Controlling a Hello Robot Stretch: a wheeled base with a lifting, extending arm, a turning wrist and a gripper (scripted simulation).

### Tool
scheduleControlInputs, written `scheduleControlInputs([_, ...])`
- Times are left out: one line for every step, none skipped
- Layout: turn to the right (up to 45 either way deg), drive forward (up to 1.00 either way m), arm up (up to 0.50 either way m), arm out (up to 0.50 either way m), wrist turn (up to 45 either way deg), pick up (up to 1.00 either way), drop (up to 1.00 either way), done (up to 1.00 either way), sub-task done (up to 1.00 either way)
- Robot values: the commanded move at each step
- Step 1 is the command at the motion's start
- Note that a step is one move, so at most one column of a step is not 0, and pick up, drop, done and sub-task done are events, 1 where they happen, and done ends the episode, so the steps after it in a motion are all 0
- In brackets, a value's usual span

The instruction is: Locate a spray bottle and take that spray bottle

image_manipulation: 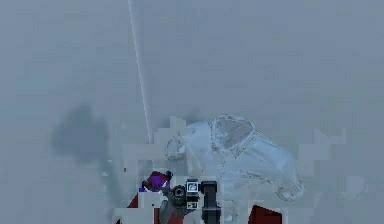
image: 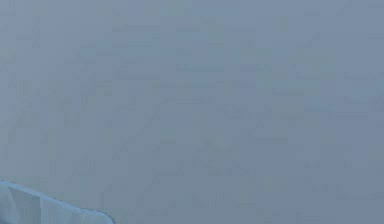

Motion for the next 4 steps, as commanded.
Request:
scheduleControlInputs([0.0, 0.00, -0.30, 0.00, 0.0, 0.00, 0.00, 0.00, 0.00])
scheduleControlInputs([0.0, 0.00, 0.00, 0.00, 0.0, 1.00, 0.00, 0.00, 0.00])
scheduleControlInputs([0.0, 0.00, 0.10, 0.00, 0.0, 0.00, 0.00, 0.00, 0.00])
scheduleControlInputs([0.0, 0.00, 0.00, 0.00, 0.0, 0.00, 0.00, 1.00, 0.00])
